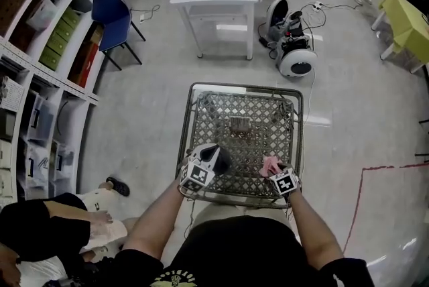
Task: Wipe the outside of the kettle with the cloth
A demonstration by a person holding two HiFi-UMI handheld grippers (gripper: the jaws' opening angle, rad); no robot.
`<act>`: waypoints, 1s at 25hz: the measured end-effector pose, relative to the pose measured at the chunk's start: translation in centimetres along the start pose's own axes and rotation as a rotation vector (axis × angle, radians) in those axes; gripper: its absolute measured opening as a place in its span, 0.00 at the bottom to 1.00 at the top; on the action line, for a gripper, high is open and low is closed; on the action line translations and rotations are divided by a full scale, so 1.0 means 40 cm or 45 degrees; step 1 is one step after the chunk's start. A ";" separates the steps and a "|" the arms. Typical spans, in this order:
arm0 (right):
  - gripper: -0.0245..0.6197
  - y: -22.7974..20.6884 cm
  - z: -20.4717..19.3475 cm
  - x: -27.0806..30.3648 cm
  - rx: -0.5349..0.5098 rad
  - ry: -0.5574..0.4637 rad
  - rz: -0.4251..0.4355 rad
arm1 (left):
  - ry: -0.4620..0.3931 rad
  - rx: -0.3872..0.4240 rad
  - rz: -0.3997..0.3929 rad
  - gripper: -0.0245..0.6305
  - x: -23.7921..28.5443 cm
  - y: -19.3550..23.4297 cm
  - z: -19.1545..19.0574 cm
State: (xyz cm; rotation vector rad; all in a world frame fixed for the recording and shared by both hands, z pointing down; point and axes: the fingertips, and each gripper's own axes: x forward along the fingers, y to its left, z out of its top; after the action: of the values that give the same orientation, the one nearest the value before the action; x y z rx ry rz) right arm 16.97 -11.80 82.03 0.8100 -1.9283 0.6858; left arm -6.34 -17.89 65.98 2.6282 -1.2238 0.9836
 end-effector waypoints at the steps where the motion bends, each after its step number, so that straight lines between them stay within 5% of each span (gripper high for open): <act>1: 0.33 0.005 0.002 -0.001 -0.013 -0.002 0.007 | -0.001 -0.004 0.004 0.05 0.000 -0.001 -0.005; 7: 0.36 0.009 0.063 -0.061 -0.071 -0.062 0.010 | -0.005 -0.056 0.000 0.05 0.000 0.011 0.002; 14: 0.36 0.049 0.175 -0.209 0.024 -0.326 0.015 | -0.096 -0.252 -0.087 0.05 -0.038 0.029 0.041; 20: 0.29 0.063 0.264 -0.347 0.121 -0.571 -0.043 | -0.089 -0.354 0.120 0.05 -0.114 0.079 0.046; 25: 0.08 0.071 0.332 -0.475 0.115 -0.751 -0.124 | -0.294 -0.406 0.255 0.05 -0.245 0.118 0.169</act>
State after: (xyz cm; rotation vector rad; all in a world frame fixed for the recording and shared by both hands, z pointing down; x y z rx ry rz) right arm 14.92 -14.78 58.95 1.2594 -2.3680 0.5101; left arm -10.83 -16.82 54.05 2.4512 -1.5699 0.4619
